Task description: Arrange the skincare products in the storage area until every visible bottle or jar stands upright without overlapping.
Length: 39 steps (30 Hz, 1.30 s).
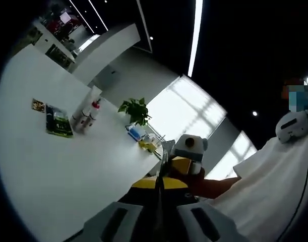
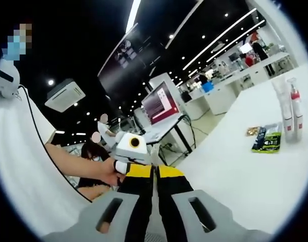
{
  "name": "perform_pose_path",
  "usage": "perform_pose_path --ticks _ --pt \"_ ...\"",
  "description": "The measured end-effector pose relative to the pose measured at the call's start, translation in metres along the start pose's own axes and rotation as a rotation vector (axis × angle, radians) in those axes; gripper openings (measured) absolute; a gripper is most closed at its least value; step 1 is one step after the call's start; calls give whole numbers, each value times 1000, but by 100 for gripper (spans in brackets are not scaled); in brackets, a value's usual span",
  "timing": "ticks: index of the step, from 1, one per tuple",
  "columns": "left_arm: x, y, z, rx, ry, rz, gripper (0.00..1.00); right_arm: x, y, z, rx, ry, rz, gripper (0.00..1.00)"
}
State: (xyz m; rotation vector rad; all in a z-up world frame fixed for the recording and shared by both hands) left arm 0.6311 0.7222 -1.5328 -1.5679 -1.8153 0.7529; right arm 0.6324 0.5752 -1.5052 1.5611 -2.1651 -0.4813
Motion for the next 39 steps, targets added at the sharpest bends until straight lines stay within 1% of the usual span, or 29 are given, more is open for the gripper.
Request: perform_pose_path --ticks 5,6,9,12,13,14,17,20,21,23,26,28,31,33,34,35,36,37,38,39 --pt "4 3 -4 16 -40 -26 1 -5 -3 6 30 55 53 6" --pt "4 4 -5 18 -45 -29 1 -7 -3 8 60 74 76 7" --pt "6 5 -6 25 -61 -43 1 -11 -2 9 133 78 122 16" --pt "8 7 -7 41 -77 -45 1 -16 -1 13 212 113 170 23" --pt "8 7 -7 47 -78 -46 1 -17 -2 14 229 121 183 24" --pt "8 8 -7 56 -80 -47 1 -18 -3 15 265 129 209 27" --pt "7 9 -7 65 -76 -53 1 -22 -2 20 341 163 244 34" --pt "8 9 -7 79 -76 -53 1 -25 -3 24 418 201 277 36" --pt "8 9 -7 82 -80 -52 1 -27 -4 27 460 234 298 36" --pt "8 11 -7 98 -77 -49 1 -29 -7 31 505 272 335 38" --pt "7 14 -6 126 -71 -47 1 -32 -6 32 538 268 339 42" --pt "6 15 -6 139 -69 -49 1 -31 -10 36 557 310 367 42" --pt "5 16 -5 160 -60 -50 1 -31 -11 35 576 308 380 42" --pt "5 18 -6 179 -61 -59 1 -28 -10 32 615 293 409 36" --pt "5 19 -8 175 -79 -70 1 -27 -12 32 623 302 425 33" --pt "6 19 -9 177 -83 -71 1 -27 -14 33 629 316 438 31" --pt "8 21 -12 199 -113 -74 1 -27 -14 34 629 320 442 32" --pt "9 21 -14 207 -130 -75 1 -28 -15 34 635 322 449 32" --pt "12 23 -17 215 -166 -75 1 -28 -16 34 641 325 456 32" --pt "17 27 -21 242 -198 -84 1 -28 -17 35 652 341 468 31"
Point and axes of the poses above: the point that each gripper's makers call its tool centre point, and the gripper's own axes: x roughly backward along the fingers, y roughly to its left, z roughly out of its underside, the point moved 7 cm from there along x, roughly backward along the fingers, and after that the axes turned 8 degrees about y, right-handed, at the moved point
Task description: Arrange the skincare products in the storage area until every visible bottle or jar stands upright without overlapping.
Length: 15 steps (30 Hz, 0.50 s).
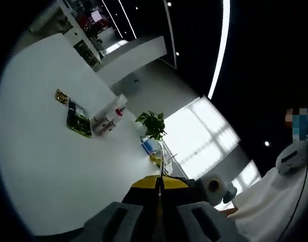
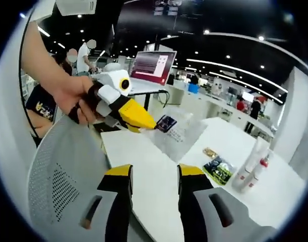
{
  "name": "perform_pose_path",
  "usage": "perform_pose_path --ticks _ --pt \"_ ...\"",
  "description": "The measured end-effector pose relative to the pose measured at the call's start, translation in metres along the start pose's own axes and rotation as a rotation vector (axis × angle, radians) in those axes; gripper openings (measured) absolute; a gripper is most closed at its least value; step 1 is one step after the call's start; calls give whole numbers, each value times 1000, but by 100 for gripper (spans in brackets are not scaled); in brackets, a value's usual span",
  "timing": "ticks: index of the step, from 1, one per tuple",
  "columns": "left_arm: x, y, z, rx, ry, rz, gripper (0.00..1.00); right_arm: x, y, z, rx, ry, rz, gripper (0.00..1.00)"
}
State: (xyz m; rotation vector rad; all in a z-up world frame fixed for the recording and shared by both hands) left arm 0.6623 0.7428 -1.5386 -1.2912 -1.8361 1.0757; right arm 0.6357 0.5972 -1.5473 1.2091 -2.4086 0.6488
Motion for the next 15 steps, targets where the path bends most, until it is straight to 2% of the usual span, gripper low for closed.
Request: perform_pose_path --ticks 1,3,5,7,11,15 --pt "1 1 -3 16 -16 -2 1 0 -1 3 10 34 7 29" --pt "3 5 -9 15 -19 -14 1 -1 -2 3 18 29 16 27" --pt "3 9 -12 7 -1 -49 1 -1 -2 2 20 20 11 30" --pt "2 14 -17 10 17 -76 1 -3 -4 5 15 52 21 31" --pt "0 20 -31 16 8 -100 1 -1 -9 6 1 45 53 29" --pt "0 30 -47 55 16 -121 1 -1 -9 9 23 72 65 24"
Point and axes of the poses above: the point that each gripper's makers call its tool centre point, and the gripper's own axes: x roughly backward along the fingers, y roughly to its left, z roughly out of its underside, the point moved 7 cm from there along x, roughly backward along the fingers, and after that the axes turned 8 degrees about y, right-handed, at the moved point
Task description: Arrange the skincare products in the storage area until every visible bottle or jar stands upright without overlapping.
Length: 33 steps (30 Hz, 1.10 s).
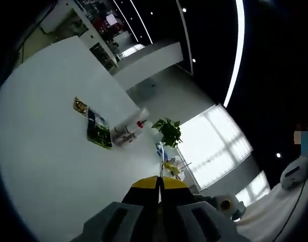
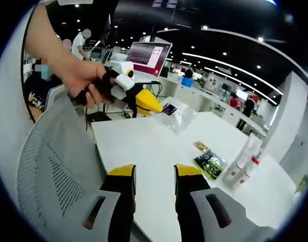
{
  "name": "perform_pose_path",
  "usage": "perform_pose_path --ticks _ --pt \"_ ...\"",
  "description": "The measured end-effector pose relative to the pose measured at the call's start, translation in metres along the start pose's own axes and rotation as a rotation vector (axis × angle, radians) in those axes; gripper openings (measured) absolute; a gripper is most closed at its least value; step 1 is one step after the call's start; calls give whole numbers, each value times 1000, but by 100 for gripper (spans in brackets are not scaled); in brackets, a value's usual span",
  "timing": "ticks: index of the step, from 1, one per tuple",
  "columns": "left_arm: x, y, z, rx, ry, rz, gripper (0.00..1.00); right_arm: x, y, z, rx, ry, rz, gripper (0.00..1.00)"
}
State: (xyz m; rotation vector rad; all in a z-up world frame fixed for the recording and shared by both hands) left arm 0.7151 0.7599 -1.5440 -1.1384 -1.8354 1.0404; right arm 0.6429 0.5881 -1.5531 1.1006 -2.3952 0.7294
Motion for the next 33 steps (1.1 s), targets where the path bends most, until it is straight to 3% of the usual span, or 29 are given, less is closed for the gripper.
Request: perform_pose_path --ticks 3,7,11,28,33 --pt "-1 7 -15 83 7 -13 1 1 1 0 8 2 2 19" --pt "-3 15 -39 115 -7 7 1 0 1 1 7 8 -4 20" --pt "-9 17 -57 115 21 2 1 0 -2 2 -6 13 3 19" --pt "-29 48 -106 211 129 7 1 -4 -2 8 -4 63 -2 16" --pt "-29 59 -116 221 146 -17 1 -6 -2 11 -13 81 -6 16"
Point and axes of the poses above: the point that each gripper's makers call its tool centre point, and the gripper's own axes: x roughly backward along the fingers, y roughly to its left, z roughly out of its underside, the point moved 7 cm from there along x, roughly backward along the fingers, and after that the axes turned 8 degrees about y, right-handed, at the moved point
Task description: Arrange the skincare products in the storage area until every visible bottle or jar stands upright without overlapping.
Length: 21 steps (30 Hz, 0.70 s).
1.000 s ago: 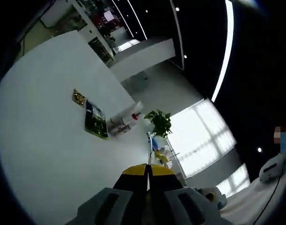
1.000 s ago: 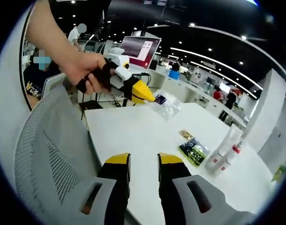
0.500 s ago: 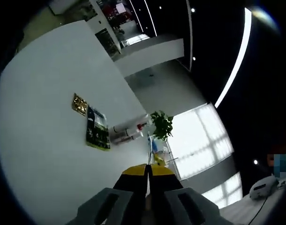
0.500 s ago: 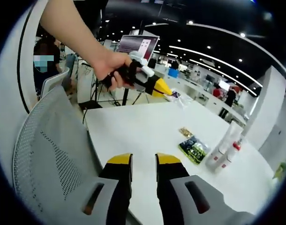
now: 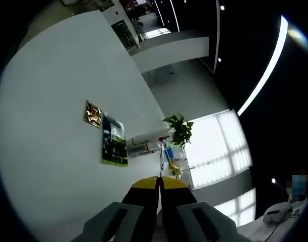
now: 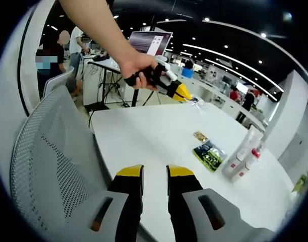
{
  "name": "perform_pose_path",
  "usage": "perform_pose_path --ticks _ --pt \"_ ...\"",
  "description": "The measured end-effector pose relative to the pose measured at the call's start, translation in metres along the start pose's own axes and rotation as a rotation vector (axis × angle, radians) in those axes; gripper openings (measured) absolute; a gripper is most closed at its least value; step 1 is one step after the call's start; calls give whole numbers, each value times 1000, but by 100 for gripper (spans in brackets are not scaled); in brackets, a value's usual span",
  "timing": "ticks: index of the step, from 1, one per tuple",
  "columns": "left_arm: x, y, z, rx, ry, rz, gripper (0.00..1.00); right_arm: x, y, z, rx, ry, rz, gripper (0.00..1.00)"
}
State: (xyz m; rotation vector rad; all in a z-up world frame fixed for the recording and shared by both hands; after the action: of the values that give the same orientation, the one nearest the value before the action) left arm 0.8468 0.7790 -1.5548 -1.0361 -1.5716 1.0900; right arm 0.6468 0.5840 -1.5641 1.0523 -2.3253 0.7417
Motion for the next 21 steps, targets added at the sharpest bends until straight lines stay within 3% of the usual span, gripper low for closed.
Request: perform_pose_path --ticks 12,21 --pt "-15 24 -20 28 43 -11 1 -3 1 3 -8 35 -11 16" --pt "-25 56 -37 71 69 -19 1 -10 2 14 -13 91 -15 16"
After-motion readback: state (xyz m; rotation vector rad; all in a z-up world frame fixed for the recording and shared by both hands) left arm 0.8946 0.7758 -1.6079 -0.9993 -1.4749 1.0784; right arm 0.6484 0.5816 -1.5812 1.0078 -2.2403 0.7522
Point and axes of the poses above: the point that each gripper's makers call its tool centre point, and the gripper's own axes: x roughly backward along the fingers, y roughly to its left, z roughly out of its underside, the point moved 7 cm from there along x, roughly backward along the fingers, and after that the axes turned 8 degrees about y, right-handed, at the moved point
